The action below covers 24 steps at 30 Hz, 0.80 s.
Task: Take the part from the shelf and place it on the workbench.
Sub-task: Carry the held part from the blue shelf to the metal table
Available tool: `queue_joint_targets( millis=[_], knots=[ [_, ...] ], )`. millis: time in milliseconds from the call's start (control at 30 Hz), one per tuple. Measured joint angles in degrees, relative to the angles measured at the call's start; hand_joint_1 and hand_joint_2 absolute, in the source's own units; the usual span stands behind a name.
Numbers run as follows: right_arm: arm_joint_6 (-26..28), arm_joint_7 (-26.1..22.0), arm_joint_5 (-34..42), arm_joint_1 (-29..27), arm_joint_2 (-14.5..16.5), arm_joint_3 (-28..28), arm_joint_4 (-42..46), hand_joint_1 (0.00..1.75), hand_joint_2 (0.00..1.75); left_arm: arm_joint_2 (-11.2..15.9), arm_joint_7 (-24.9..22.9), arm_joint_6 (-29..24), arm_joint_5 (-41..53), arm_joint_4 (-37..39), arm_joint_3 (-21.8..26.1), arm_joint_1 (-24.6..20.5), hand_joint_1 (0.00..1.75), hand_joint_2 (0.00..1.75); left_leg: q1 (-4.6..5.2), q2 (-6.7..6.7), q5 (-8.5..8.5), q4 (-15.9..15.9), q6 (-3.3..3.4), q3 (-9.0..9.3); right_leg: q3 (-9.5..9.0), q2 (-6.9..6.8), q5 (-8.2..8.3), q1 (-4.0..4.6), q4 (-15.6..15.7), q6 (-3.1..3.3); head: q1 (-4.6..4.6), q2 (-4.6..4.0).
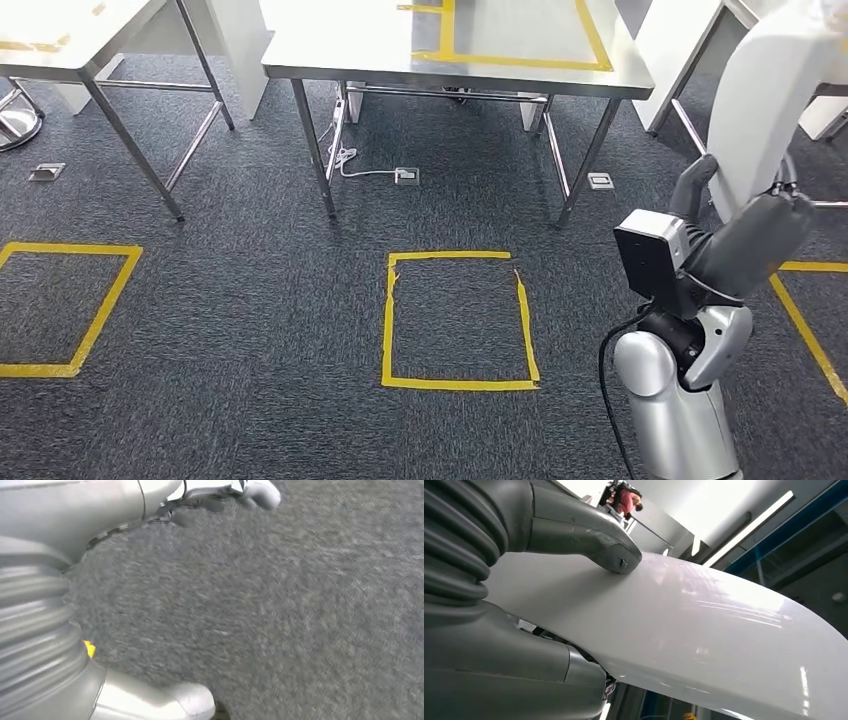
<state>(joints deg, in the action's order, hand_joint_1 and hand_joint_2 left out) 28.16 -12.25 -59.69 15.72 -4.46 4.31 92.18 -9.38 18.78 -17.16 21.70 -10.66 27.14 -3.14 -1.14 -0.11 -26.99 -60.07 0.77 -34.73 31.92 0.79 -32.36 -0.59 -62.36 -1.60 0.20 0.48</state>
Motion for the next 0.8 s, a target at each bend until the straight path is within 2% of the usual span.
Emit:
queue_joint_targets(
  millis=[67,100,133,167,233,267,300,367,467,500,533,600,633,667,700,733,767,800],
  knots=[
    [0.08,0.04,-0.33,-0.15,-0.01,-0.06,0.00,1.75,1.75,-0.03,0.01,0.00,0.07,0.01,0.01,-0.04,0.00,1.75,0.05,0.04,-0.60,0.05,0.34,0.59,4.77,-0.25,-2.45,-0.03,-7.77,-0.34,0.24,0.00],
    [0.08,0.10,-0.53,-0.38,-0.02,-0.10,-0.01,1.75,1.75,-0.03,0.01,0.00,0.09,0.02,0.02,0.00,0.00,1.75,0.08,0.05,-0.94,0.04,0.36,0.93,7.26,-0.26,-2.98,-0.03,-11.13,-0.38,0.27,0.00],
    [0.08,0.19,-0.69,-0.59,-0.02,-0.15,-0.01,1.75,1.75,-0.03,0.00,0.00,0.11,0.03,0.03,0.05,0.00,1.75,0.10,0.05,-1.32,0.04,0.35,1.36,8.98,-0.27,-2.37,-0.02,-12.72,-0.32,0.29,0.00],
    [0.08,0.25,-0.85,-0.72,-0.02,-0.18,-0.01,1.75,1.75,-0.03,0.00,0.00,0.14,0.04,0.04,0.06,0.00,1.75,0.13,0.04,-1.72,0.04,0.33,1.89,9.58,-0.28,-0.55,-0.01,-12.05,-0.16,0.31,0.00],
    [0.09,0.34,-0.99,-0.71,-0.03,-0.25,-0.01,1.75,1.75,-0.07,0.00,0.00,0.22,0.03,0.05,0.05,0.00,1.75,0.17,0.02,-2.58,0.09,0.19,3.12,7.64,-0.40,5.15,0.15,-4.78,0.48,0.38,0.00],
    [0.09,0.38,-1.01,-0.68,-0.03,-0.27,0.00,1.75,1.75,-0.13,0.01,0.01,0.25,0.03,0.06,0.00,0.00,1.75,0.28,0.00,-3.02,0.11,-0.02,3.63,6.20,-0.52,7.03,0.39,-0.98,0.87,0.40,0.00],
    [0.10,0.42,-1.01,-0.63,-0.04,-0.29,0.01,1.75,1.75,-0.17,-0.01,0.01,0.26,0.03,0.07,-0.03,0.00,1.75,0.34,-0.01,-3.37,0.20,-0.29,3.88,5.09,-0.62,8.05,0.61,1.71,1.19,0.45,0.00],
    [0.13,0.44,-1.02,-0.56,-0.04,-0.32,0.03,1.75,1.75,-0.27,-0.03,0.04,0.26,0.05,0.09,-0.09,0.00,1.75,0.41,0.04,-3.83,0.52,-0.96,4.12,4.29,-0.60,7.66,0.98,3.16,1.61,0.45,0.00],
    [0.17,0.38,-1.03,-0.53,-0.03,-0.39,0.26,1.75,1.75,-0.32,-0.01,0.07,0.27,-0.05,0.13,-0.24,0.00,1.75,0.52,0.27,-4.74,-0.01,-1.91,4.75,3.15,-0.37,7.30,0.55,4.10,2.30,0.33,0.00],
    [0.19,0.36,-1.04,-0.48,-0.03,-0.42,0.34,1.75,1.75,-0.29,0.01,0.07,0.27,-0.10,0.14,-0.31,0.00,1.75,0.58,0.27,-5.71,-2.01,-2.13,3.98,2.52,-0.39,7.13,0.33,4.44,2.61,0.18,0.00],
    [0.19,0.34,-1.05,-0.47,-0.03,-0.43,0.38,1.75,1.75,-0.28,0.02,0.07,0.27,-0.13,0.16,-0.31,0.00,1.75,0.53,0.24,-7.03,-5.29,-2.25,2.21,1.97,-0.44,6.85,0.23,4.59,2.90,0.03,0.00],
    [0.15,0.34,-1.11,-0.54,-0.02,-0.44,0.39,1.75,1.75,-0.28,-0.05,0.07,0.27,-0.12,0.21,-0.18,0.00,1.75,0.51,0.20,-9.28,-12.84,-2.48,-2.60,1.19,-0.44,6.09,0.24,4.60,3.24,-0.24,0.00],
    [0.13,0.36,-1.15,-0.63,-0.02,-0.44,0.39,1.75,1.75,-0.27,-0.09,0.08,0.27,-0.10,0.25,-0.06,0.00,1.75,0.50,0.20,-9.15,-14.97,-2.56,-4.44,0.77,-0.37,5.66,0.25,4.59,3.25,-0.30,0.00],
    [0.12,0.37,-1.21,-0.66,-0.02,-0.44,0.39,1.75,1.75,-0.24,-0.13,0.08,0.27,-0.10,0.28,0.03,0.00,1.75,0.50,0.20,-7.77,-14.96,-2.58,-5.30,0.25,-0.28,5.22,0.25,4.57,3.19,-0.36,0.00],
    [0.09,0.39,-1.26,-0.64,-0.02,-0.44,0.39,1.75,1.75,-0.19,-0.16,0.09,0.27,-0.10,0.32,0.08,0.00,1.75,0.50,0.21,-5.31,-12.66,-2.53,-5.04,-0.40,-0.19,4.72,0.23,4.54,3.06,-0.40,0.00],
    [0.04,0.40,-1.31,-0.58,-0.02,-0.44,0.39,1.75,1.75,-0.11,-0.17,0.09,0.26,-0.11,0.34,0.10,0.00,1.75,0.50,0.21,-2.33,-8.83,-2.44,-3.95,-1.03,-0.13,4.16,0.21,4.51,2.88,-0.43,0.00],
    [-0.05,0.37,-1.35,-0.48,-0.02,-0.44,0.38,1.75,1.75,-0.04,-0.18,0.09,0.20,-0.09,0.36,0.10,0.00,1.75,0.55,0.18,-0.13,-4.92,-2.29,-2.58,-1.50,-0.09,3.55,0.31,4.39,2.61,-0.49,0.00],
    [-0.15,0.33,-1.37,-0.33,-0.02,-0.44,0.37,1.75,1.75,-0.01,-0.19,0.09,0.13,-0.07,0.38,0.10,0.00,1.75,0.58,0.15,1.22,-1.89,-2.00,-1.40,-1.80,-0.02,3.03,0.40,4.30,2.31,-0.53,0.00]
  ],
)
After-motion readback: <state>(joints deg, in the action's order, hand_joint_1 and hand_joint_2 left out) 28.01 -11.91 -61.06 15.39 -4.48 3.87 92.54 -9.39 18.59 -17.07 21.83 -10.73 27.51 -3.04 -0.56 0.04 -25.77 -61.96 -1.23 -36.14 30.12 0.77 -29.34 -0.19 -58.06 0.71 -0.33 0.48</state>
